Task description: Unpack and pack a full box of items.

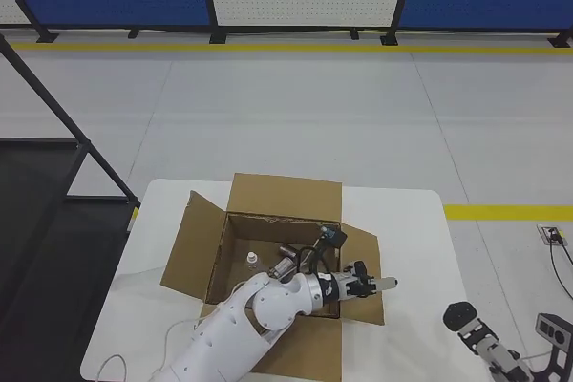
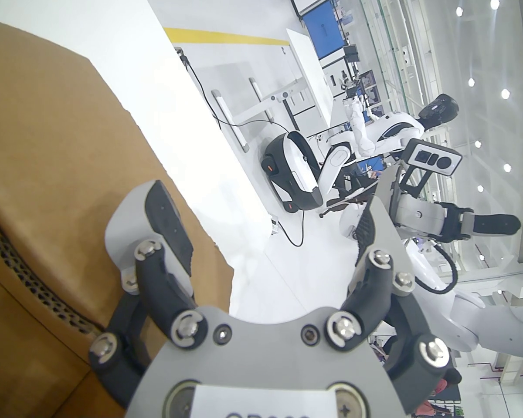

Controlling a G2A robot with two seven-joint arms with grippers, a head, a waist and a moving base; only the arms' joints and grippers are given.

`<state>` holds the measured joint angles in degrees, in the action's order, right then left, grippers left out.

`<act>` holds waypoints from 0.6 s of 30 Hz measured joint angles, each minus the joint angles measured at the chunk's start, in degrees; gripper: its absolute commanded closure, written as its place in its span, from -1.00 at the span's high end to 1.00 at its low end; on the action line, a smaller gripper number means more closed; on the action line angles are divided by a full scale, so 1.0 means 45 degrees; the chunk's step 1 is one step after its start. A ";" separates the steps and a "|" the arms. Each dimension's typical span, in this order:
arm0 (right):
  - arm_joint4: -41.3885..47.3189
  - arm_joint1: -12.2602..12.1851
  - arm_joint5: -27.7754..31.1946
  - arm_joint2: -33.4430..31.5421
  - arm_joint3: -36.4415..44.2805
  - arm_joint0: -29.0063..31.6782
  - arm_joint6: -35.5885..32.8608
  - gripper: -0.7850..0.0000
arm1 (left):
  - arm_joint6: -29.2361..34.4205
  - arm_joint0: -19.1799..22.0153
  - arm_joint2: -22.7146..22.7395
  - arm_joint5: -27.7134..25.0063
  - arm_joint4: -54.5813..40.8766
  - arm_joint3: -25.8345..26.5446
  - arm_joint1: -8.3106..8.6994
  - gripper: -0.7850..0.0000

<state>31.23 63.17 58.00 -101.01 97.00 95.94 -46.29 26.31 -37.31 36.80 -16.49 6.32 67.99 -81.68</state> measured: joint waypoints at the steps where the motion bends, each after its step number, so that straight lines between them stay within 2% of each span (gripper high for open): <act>1: -0.0003 -0.0026 0.0000 0.0033 -0.0028 -0.0058 0.0000 1.00 | -0.0035 -0.0059 0.0028 0.0096 0.0098 0.0077 -0.0011 1.00; 12: 0.0101 -0.0211 0.0000 0.0110 -0.0167 -0.0198 0.0000 1.00 | -0.0280 -0.0171 0.0275 0.0476 0.0418 0.0268 -0.0233 1.00; 18: 0.0709 -0.0076 0.0000 -0.0292 -0.0821 -0.0498 0.0002 1.00 | -0.0813 -0.0609 0.1378 -0.0139 0.0850 0.1028 0.0036 1.00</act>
<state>34.42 62.83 58.00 -102.33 93.30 93.70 -46.28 22.65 -40.05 43.00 -17.12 10.15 72.62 -81.52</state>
